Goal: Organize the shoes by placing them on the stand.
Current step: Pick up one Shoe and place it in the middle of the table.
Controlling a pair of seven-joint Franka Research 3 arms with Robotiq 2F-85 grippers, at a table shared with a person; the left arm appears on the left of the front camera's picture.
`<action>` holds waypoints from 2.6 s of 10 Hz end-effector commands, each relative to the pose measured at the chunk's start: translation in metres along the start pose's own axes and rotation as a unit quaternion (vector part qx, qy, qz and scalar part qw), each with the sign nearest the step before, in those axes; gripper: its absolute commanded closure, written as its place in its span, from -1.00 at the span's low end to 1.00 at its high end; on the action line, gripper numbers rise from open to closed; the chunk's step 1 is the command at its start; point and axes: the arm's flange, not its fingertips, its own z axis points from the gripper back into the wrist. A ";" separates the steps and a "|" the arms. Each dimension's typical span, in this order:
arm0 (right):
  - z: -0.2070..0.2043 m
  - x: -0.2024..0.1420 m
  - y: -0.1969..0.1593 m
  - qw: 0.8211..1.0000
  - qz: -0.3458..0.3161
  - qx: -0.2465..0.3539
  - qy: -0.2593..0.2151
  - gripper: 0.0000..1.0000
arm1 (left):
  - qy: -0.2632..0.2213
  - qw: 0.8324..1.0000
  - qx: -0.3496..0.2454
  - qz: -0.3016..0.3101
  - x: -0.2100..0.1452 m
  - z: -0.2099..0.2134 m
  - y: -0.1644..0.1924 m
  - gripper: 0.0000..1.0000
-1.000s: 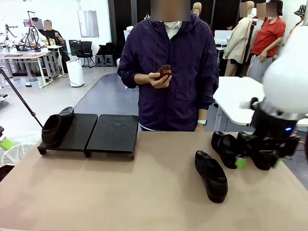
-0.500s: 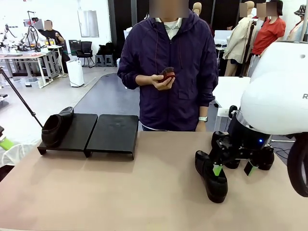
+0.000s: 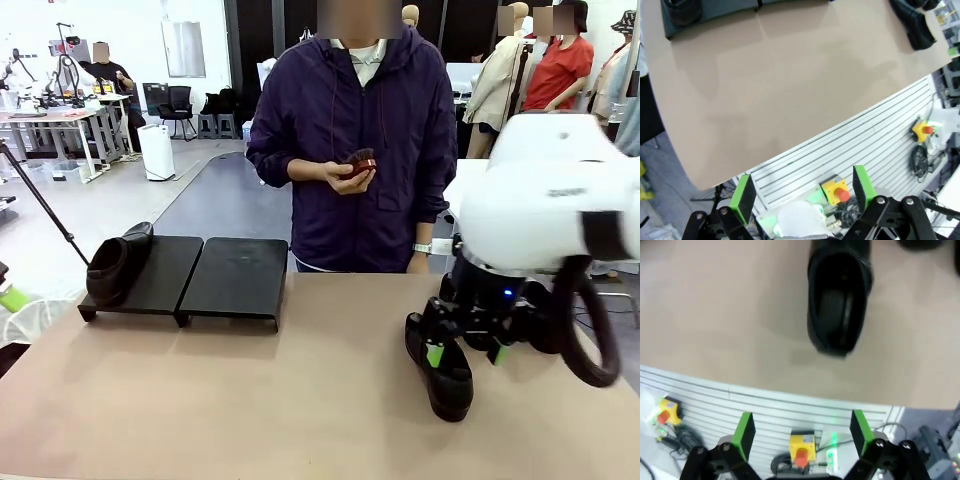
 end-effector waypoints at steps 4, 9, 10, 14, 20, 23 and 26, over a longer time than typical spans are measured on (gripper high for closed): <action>-0.049 0.095 0.014 0.999 -0.010 -0.030 0.000 -1.00 | 0.004 1.000 0.003 -0.007 -0.001 0.002 0.003 -1.00; -0.102 0.119 0.014 0.998 -0.034 -0.044 0.031 -1.00 | 0.004 1.000 0.003 -0.007 -0.001 0.002 0.003 -1.00; -0.104 0.119 0.014 0.998 -0.034 -0.043 0.031 -1.00 | 0.004 1.000 0.003 -0.007 -0.001 0.002 0.003 -1.00; -0.104 0.119 0.015 0.997 -0.026 -0.055 0.038 1.00 | 0.004 1.000 0.003 -0.007 -0.001 0.002 0.003 -1.00; -0.101 0.119 0.016 0.997 -0.029 -0.060 0.035 1.00 | 0.004 1.000 0.003 -0.007 -0.001 0.002 0.003 -1.00; -0.075 0.101 0.024 0.997 -0.042 -0.064 0.025 1.00 | 0.004 1.000 0.003 -0.007 -0.001 0.002 0.003 -1.00; -0.040 0.053 0.081 0.996 -0.044 -0.059 0.042 1.00 | 0.004 1.000 0.003 -0.007 -0.001 0.002 0.003 -1.00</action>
